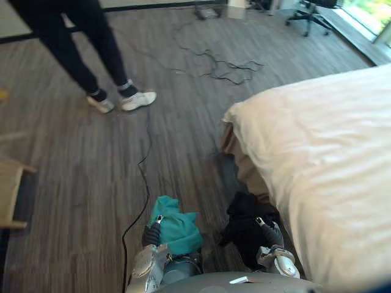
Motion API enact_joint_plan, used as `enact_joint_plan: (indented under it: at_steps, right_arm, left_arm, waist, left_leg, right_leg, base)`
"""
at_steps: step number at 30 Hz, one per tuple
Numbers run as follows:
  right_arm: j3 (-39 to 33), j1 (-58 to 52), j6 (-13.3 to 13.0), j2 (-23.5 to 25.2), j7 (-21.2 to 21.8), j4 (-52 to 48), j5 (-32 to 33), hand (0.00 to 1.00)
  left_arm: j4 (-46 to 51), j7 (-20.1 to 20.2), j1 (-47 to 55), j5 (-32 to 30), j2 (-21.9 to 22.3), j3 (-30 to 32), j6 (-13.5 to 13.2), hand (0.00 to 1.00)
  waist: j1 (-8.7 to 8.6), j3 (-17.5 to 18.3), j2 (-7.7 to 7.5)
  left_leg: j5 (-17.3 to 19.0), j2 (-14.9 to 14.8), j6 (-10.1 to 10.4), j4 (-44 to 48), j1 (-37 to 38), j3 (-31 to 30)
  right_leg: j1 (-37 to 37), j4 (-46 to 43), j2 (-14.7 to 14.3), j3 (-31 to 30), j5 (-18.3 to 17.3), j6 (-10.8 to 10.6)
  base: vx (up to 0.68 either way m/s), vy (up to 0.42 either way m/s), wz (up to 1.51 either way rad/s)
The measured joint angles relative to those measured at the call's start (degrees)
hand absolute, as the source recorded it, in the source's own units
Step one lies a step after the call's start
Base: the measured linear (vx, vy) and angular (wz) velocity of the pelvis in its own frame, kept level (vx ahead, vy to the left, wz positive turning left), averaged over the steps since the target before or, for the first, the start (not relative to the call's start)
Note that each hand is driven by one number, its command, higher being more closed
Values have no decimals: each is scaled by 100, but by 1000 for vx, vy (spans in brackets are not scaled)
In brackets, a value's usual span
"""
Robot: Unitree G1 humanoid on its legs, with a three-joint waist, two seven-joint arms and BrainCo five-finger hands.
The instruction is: Tidy the bed and pick cloth on bed and put in laundry
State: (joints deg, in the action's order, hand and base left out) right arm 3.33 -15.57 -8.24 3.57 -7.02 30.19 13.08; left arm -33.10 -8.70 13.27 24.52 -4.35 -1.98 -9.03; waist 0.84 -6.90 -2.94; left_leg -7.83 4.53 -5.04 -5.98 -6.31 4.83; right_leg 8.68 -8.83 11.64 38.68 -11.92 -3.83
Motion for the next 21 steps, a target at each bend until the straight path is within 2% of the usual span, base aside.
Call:
enact_joint_plan:
  at_steps: [1,2,3,4,5,6,7,8,9,10,12,14,15,16,17,18,19,21]
  right_arm:
    - [-18,-7,4,4,-5,3,-94,100]
    - [-22,0,6,-3,-7,-2,-207,100]
    - [-56,10,0,-38,-36,-145,-341,100]
    - [-61,10,-3,-85,-52,-217,-385,100]
    - [-57,18,25,-152,-60,-254,-569,100]
    - [-60,-40,53,-139,-77,-318,-618,100]
    - [-57,-89,59,-138,-84,-362,-697,100]
    - [-85,-116,60,-123,-105,-426,-781,100]
    - [-83,-144,61,-75,-114,-473,-782,100]
    - [-37,-262,59,-35,-134,-684,-777,100]
    - [-50,-339,22,-27,-180,-783,-759,100]
    - [-47,-326,-21,-23,-208,-797,-746,100]
    - [-47,-326,-23,-22,-206,-803,-695,100]
    - [-45,-328,-24,-20,-202,-805,-626,100]
    - [-51,-319,-21,18,-206,-813,-538,100]
    - [-45,-326,-21,25,-206,-870,-536,100]
    - [27,-622,-18,40,-101,-911,-781,100]
    - [27,-624,-18,39,-101,-911,-781,100]
  left_arm:
    - [6,-2,-4,-82,-39,9,13,100]
    - [99,1,42,-179,-51,1,15,100]
    - [205,1,68,-335,-38,-20,32,100]
    - [270,2,81,-403,-19,-19,64,100]
    - [375,-3,141,-532,-33,-12,98,100]
    - [468,-8,170,-592,-68,-10,99,100]
    - [551,-17,150,-607,-72,-14,94,100]
    - [691,-51,122,-607,-54,-14,84,100]
    - [731,-54,83,-607,-80,-20,78,100]
    - [755,-54,-39,-605,-72,-63,66,100]
    - [745,-49,-75,-605,-83,-259,52,100]
    - [745,-36,-60,-594,-59,-379,50,100]
    - [745,-37,-21,-593,-41,-416,50,100]
    - [748,-36,30,-591,-39,-466,42,100]
    - [759,-37,71,-593,1,-475,35,100]
    - [785,-33,125,-593,29,-479,25,100]
    - [823,213,475,-835,135,-918,-10,100]
    - [823,213,498,-835,136,-918,-10,100]
  waist:
    - [1,-3,-10]
    - [66,52,-92]
    - [72,67,-29]
    - [58,24,3]
    - [17,28,93]
    - [-9,25,115]
    - [-14,30,164]
    - [-57,-50,226]
    - [-126,-82,227]
    - [-219,-105,247]
    - [-283,-70,160]
    - [-199,-82,65]
    - [-148,-72,26]
    - [-127,-39,-52]
    - [-50,10,-89]
    - [11,2,-54]
    - [-123,232,168]
    - [-122,230,173]
  left_leg:
    - [62,27,-20,1,56,-7]
    - [252,8,51,58,94,353]
    - [487,-47,42,557,-101,791]
    - [553,-101,22,660,-175,857]
    - [541,-31,-16,554,-125,680]
    - [501,-52,-53,473,-21,503]
    - [473,-78,-92,436,56,340]
    - [432,-160,-111,450,97,-21]
    - [425,-202,-132,472,86,-222]
    - [397,-276,-113,490,33,-611]
    - [358,-231,-68,482,80,-905]
    - [405,-124,4,446,298,-969]
    - [429,-61,41,417,345,-966]
    - [480,38,101,368,419,-953]
    - [569,16,167,261,505,-806]
    - [616,-18,174,240,535,-672]
    - [565,-75,163,5,798,86]
    - [562,-75,167,4,793,88]
  right_leg:
    - [77,-73,71,101,-1,-86]
    - [81,-151,176,280,-40,22]
    - [71,-328,272,408,-153,204]
    - [85,-504,306,447,-169,235]
    - [-80,-1113,440,337,-146,487]
    - [-243,-1547,468,-20,-49,816]
    - [-410,-1883,453,-305,48,1022]
    - [-669,-2170,192,-1052,-88,897]
    - [-755,-2050,-89,-1451,-273,763]
    - [-1064,-1676,-714,-2363,-483,614]
    - [-1224,-1059,-980,-2933,-464,412]
    - [-1225,-573,-864,-3009,-227,245]
    - [-1230,-407,-775,-3012,35,252]
    - [-1242,-314,-648,-3051,495,237]
    - [-1201,-211,-635,-3182,437,213]
    - [-1169,-113,-659,-3222,449,200]
    - [-626,622,-668,-3311,716,60]
    - [-636,610,-667,-3311,697,74]
  base:
    - [76,10,99]
    - [137,12,61]
    - [127,-7,49]
    - [134,33,58]
    - [97,68,64]
    - [137,91,68]
    - [186,85,92]
    - [182,56,97]
    - [203,47,155]
    - [155,12,132]
    - [177,-4,120]
    - [164,-14,54]
    - [146,-25,18]
    - [139,-23,-6]
    - [146,-39,-29]
    - [76,-23,-37]
    - [46,-20,-20]
    - [0,0,0]
